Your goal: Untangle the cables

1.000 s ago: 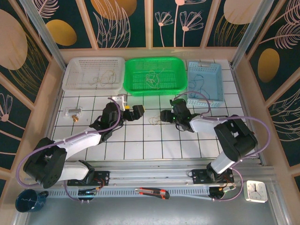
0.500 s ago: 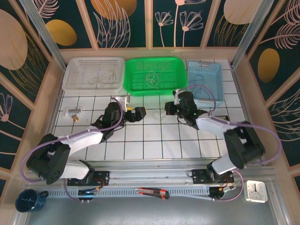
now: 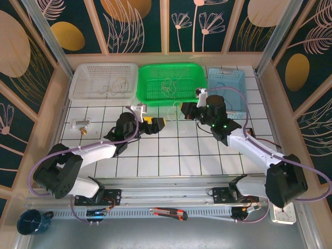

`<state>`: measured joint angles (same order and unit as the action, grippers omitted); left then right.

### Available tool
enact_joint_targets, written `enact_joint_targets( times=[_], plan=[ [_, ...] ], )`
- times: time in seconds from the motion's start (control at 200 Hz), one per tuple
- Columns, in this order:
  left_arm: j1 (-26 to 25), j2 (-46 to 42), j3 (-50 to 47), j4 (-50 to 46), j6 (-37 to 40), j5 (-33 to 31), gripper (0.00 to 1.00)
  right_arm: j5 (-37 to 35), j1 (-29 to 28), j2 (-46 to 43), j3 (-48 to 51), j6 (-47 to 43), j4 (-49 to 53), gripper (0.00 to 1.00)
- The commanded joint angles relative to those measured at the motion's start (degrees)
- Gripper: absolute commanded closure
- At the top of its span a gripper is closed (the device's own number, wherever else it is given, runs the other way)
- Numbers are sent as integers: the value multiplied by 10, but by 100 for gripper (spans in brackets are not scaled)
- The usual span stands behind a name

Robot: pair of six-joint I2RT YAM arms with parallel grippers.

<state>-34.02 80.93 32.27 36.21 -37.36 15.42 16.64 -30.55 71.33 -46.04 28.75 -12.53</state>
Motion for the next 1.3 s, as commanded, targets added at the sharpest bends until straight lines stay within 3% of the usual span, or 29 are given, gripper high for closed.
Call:
enact_joint_targets(
  times=[0.0, 0.23, 0.395, 0.57, 0.771, 0.866, 0.936, 1.001, 1.081, 1.151, 1.296],
  plan=[
    [5, -1, 6, 61, -11, 22, 6, 14, -5, -21, -28, 14, 6, 100],
    [5, -2, 5, 97, -25, 39, 19, 12, -28, -22, -36, 20, 3, 100],
    [5, -8, -5, 108, -31, 25, 22, 14, -35, -21, -37, 26, -3, 100],
    [5, 3, -5, 112, -29, 22, 23, 19, -44, -25, -39, 31, -6, 100],
    [5, 26, 8, 131, -39, 28, 17, 25, -59, -19, -48, 38, -12, 100],
    [5, 45, 15, 139, -44, 26, 20, 37, -65, -12, -50, 50, -27, 100],
    [5, 64, 16, 148, -45, 27, 34, 46, -64, -7, -62, 54, -33, 100],
    [5, 79, 12, 154, -47, 23, 59, 53, -64, -4, -83, 53, -32, 100],
    [5, 88, -3, 166, -48, 15, 78, 59, -58, -1, -120, 45, -21, 100],
    [4, 92, -19, 171, -48, 15, 87, 62, -38, -3, -154, 44, -15, 100],
    [4, 90, -68, 191, -55, 3, 90, 91, 31, -5, -217, 80, -45, 100]
  ],
)
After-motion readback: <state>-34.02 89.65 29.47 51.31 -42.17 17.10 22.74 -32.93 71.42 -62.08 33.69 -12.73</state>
